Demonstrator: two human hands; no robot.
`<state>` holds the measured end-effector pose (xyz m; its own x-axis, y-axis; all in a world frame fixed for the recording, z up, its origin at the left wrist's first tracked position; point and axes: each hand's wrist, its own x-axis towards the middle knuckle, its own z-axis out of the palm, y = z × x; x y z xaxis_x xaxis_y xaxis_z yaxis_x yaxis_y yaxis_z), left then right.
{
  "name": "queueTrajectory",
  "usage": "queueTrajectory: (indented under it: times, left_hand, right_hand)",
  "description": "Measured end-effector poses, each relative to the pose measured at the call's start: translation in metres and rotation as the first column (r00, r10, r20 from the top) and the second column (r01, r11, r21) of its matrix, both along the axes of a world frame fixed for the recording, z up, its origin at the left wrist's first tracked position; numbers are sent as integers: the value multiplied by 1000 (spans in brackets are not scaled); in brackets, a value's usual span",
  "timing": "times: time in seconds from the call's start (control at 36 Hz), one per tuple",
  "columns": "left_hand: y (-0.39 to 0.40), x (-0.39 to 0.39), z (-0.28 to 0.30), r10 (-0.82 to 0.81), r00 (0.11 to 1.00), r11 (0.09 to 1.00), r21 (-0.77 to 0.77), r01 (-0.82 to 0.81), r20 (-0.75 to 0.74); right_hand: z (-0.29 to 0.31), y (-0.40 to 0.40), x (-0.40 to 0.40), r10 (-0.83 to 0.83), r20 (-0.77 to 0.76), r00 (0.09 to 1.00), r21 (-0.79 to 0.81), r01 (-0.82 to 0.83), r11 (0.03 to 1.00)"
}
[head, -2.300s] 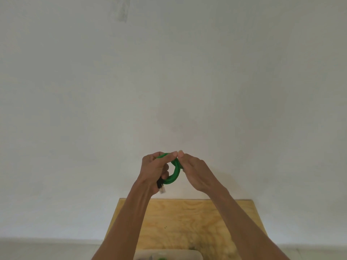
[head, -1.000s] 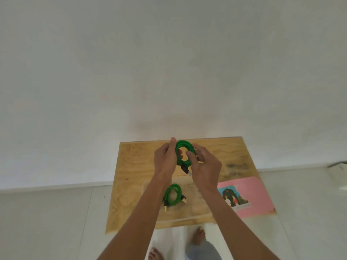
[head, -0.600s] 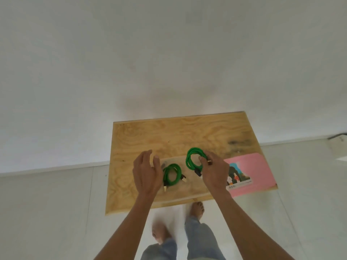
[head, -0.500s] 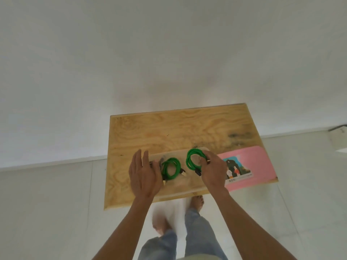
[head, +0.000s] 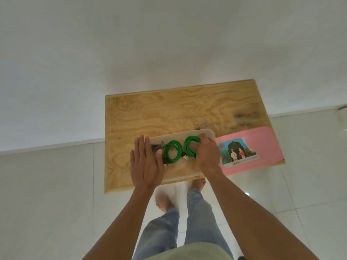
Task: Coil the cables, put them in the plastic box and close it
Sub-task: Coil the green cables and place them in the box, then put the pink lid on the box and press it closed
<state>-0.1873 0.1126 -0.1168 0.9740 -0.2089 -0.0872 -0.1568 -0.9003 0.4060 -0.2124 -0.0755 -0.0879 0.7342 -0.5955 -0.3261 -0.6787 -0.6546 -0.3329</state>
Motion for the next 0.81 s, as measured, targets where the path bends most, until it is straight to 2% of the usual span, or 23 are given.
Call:
queueTrajectory:
  times: [0.31,0.64,0.81]
  left_hand:
    - [1,1,-2,-9,1000,1000,11,10,-10]
    - [0,4,14,5,997,1000,-30,-8,-80]
    - [-6,7,39,55,995,995,-76,-61,-80]
  right_hand:
    - [-1,-1,1,-6,10,1000,55,5,998]
    - [23,-1,-9,-180,151,972,242,140,960]
    - [48,-8,-15,-182,252,951,260,114,959]
